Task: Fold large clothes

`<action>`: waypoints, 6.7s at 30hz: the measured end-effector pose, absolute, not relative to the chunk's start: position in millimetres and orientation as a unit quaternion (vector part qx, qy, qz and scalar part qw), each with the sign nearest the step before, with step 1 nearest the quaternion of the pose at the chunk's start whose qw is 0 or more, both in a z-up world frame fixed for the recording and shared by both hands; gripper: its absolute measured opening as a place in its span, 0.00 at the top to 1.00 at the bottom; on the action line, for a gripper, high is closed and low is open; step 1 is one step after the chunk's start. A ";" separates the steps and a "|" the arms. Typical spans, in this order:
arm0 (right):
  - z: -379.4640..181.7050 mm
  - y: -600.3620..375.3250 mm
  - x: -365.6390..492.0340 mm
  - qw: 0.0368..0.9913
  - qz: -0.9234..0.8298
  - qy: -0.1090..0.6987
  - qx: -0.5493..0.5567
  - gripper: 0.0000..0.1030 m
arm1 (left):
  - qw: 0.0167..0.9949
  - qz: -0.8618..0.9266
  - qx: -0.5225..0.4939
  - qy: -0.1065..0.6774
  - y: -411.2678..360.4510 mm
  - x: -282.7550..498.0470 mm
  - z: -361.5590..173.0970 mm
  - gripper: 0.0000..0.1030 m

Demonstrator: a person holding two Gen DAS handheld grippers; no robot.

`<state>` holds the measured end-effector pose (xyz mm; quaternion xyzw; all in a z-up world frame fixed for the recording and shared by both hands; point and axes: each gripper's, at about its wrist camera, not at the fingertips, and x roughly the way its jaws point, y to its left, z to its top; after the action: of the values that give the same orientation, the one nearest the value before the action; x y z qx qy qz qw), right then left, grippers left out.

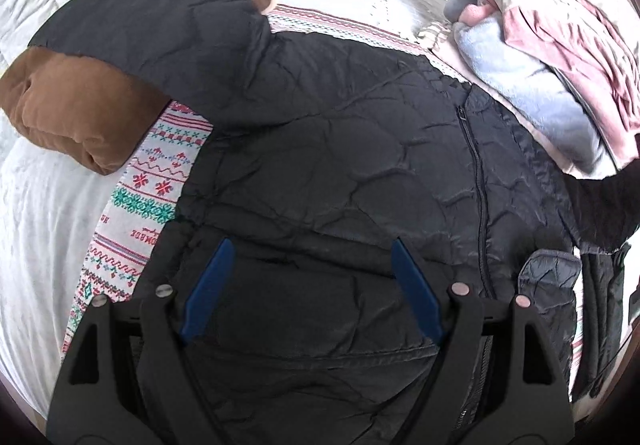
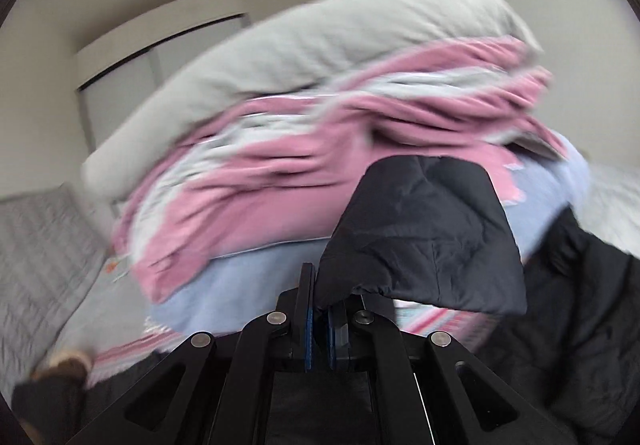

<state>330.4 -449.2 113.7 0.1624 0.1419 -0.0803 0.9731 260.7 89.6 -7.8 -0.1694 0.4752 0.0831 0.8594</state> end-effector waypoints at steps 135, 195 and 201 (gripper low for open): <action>-28.8 -431.4 306.4 0.747 0.085 0.453 0.479 0.25 | 0.871 0.018 0.069 0.486 -141.2 458.9 -34.5 0.94; -80.2 -525.2 99.5 0.805 0.038 0.502 0.312 0.25 | 0.852 0.002 -0.260 0.454 167.2 33.9 -19.4 0.19; -85.8 -516.1 84.4 0.807 0.039 0.501 0.311 0.25 | 0.842 0.008 -0.259 0.474 165.4 35.1 -36.7 0.20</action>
<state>84.4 -516.1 -85.8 0.3113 0.5007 0.0386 0.8068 35.1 165.4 -36.8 -0.2590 0.4741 0.0076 0.8415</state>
